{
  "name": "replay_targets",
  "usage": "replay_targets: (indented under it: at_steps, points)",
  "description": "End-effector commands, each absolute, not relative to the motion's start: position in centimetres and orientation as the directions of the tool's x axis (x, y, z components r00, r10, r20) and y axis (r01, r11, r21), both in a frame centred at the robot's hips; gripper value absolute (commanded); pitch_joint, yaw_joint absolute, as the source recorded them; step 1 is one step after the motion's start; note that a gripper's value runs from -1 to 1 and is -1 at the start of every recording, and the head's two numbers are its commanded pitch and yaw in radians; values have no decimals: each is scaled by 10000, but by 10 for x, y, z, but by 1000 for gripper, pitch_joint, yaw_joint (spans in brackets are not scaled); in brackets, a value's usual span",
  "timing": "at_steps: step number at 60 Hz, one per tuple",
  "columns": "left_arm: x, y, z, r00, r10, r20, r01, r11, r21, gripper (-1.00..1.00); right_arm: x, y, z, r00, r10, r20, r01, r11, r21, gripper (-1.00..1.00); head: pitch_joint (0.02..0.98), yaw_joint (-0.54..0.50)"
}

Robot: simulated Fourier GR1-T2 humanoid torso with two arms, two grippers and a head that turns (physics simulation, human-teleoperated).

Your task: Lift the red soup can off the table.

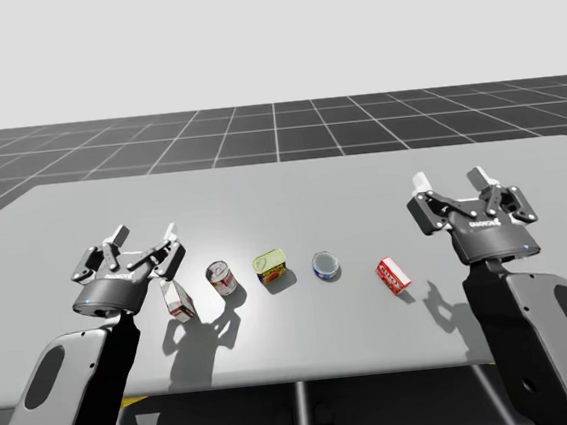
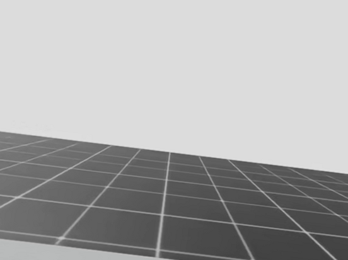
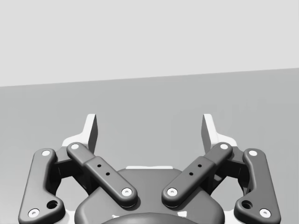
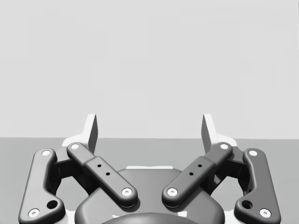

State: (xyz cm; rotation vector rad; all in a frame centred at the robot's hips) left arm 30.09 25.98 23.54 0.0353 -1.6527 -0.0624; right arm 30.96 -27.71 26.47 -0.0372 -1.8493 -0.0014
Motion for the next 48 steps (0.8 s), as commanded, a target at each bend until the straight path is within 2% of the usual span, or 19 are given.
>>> replay_targets:
  at_steps: [1, 3, 6, 11, 18, 26, 40, 48]
  points:
    - [301, 260, 235, -838, -625, 9945, 160, 9978, 641, -1000, 306, -276, 266, -3068, -11, 9518, 194, 9998, 74, -1000, 70, -4]
    - [301, 260, 235, -842, -635, 9944, 162, 9977, 651, -1000, 306, -276, 267, -3123, 50, 9500, 49, 10000, -37, -1000, 76, -6]
    - [301, 260, 235, -844, -629, 9944, 164, 9978, 645, -1000, 307, -277, 269, -3071, -29, 9517, 148, 9999, 78, -1000, 87, -7]
    - [301, 260, 235, -838, -623, 9945, 144, 9979, 637, -1000, 308, -278, 268, -2760, -15, 9612, 50, 10000, 30, -1000, 121, -11]
    - [301, 260, 235, -831, -644, 9945, 138, 9977, 658, -1000, 309, -278, 267, -2619, -54, 9651, 2, 10000, 57, -1000, 235, -13]
    - [301, 261, 236, -831, -647, 9944, 130, 9977, 660, -1000, 310, -278, 266, -2631, 122, 9647, 192, 9998, -74, -1000, 379, 3]
    - [302, 262, 236, -817, -663, 9944, 108, 9977, 674, -1000, 311, -279, 267, -2567, 32, 9665, 204, 9998, 21, -1000, 563, 35]
    - [302, 263, 235, -793, -686, 9945, 104, 9975, 697, -1000, 311, -279, 266, -2503, 23, 9682, 130, 9999, 9, -1000, 674, 102]
